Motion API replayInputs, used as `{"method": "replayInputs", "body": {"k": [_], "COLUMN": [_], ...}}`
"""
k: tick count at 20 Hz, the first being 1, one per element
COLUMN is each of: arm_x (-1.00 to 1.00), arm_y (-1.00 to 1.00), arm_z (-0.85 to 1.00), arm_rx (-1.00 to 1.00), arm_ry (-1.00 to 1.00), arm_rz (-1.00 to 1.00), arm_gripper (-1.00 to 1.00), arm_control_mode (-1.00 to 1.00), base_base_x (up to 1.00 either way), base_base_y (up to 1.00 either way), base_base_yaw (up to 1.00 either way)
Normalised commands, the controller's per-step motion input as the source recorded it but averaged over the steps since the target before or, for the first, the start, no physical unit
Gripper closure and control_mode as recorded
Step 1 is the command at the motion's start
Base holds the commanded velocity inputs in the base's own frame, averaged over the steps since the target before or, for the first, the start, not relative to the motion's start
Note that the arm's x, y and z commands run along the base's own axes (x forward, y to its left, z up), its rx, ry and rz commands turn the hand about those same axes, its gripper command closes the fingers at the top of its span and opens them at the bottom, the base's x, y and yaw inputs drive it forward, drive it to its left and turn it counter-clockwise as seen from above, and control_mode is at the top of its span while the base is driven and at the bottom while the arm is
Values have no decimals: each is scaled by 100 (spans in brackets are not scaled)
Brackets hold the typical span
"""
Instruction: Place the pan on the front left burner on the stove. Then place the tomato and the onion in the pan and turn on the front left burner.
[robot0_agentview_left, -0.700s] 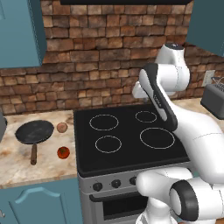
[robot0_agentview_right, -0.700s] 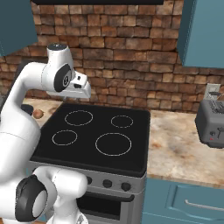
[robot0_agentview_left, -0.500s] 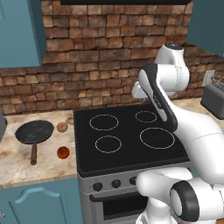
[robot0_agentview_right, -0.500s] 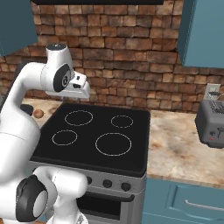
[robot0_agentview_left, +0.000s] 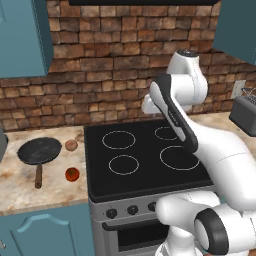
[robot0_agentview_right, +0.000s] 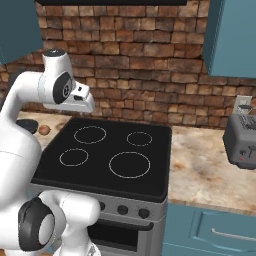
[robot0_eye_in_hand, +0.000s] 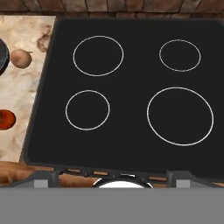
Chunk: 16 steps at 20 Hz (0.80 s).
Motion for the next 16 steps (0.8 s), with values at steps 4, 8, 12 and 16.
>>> {"method": "replayInputs", "body": {"k": [4, 8, 12, 16], "arm_x": [-4, -11, -14, -14], "arm_y": [33, 37, 36, 41], "arm_z": [-3, -7, -6, -9], "arm_rx": [0, 0, 0, 0], "arm_ry": [7, 6, 4, 6], "arm_rz": [0, 0, 0, 0], "arm_gripper": [-100, -100, -100, -100], "arm_control_mode": [-100, -100, -100, -100], "base_base_x": [0, 0, 0, 0], "base_base_y": [0, 0, 0, 0], "base_base_yaw": [0, 0, 0, 0]}}
